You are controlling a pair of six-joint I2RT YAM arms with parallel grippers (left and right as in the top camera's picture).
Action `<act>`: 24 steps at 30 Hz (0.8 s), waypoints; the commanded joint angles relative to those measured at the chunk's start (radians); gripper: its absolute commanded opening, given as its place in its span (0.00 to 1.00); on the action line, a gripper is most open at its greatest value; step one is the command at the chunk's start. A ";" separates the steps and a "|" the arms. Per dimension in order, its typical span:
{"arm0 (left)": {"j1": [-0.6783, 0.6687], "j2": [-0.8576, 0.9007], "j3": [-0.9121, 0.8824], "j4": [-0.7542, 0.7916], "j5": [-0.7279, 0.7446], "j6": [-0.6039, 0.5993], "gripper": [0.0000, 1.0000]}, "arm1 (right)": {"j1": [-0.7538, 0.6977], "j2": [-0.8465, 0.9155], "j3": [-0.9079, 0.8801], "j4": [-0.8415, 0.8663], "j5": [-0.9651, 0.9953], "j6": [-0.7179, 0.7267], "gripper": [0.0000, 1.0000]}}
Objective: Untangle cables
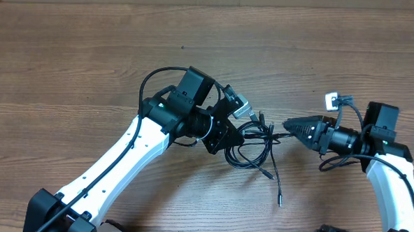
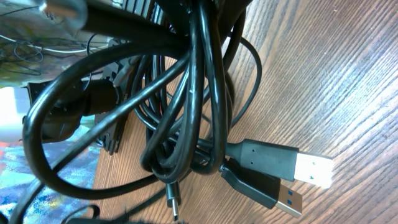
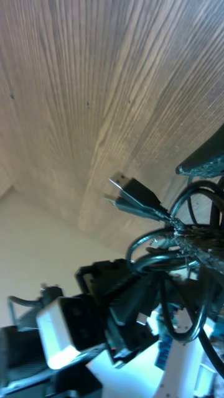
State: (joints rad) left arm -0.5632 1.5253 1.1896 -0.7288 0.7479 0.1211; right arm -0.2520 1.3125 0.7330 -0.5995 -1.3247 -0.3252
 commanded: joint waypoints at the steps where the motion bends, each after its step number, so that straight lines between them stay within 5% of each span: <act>1: -0.007 -0.009 0.008 0.008 0.038 -0.033 0.04 | 0.039 0.003 0.007 -0.002 0.016 -0.077 0.25; 11: -0.005 -0.009 0.008 0.008 0.037 -0.063 0.04 | 0.081 0.003 0.007 -0.020 0.095 -0.077 0.20; 24: 0.093 -0.009 0.008 0.008 0.039 -0.242 0.04 | 0.081 0.003 0.007 -0.032 0.089 -0.077 0.22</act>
State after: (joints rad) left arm -0.4919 1.5253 1.1896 -0.7284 0.7547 -0.0605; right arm -0.1757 1.3125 0.7330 -0.6296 -1.2304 -0.3935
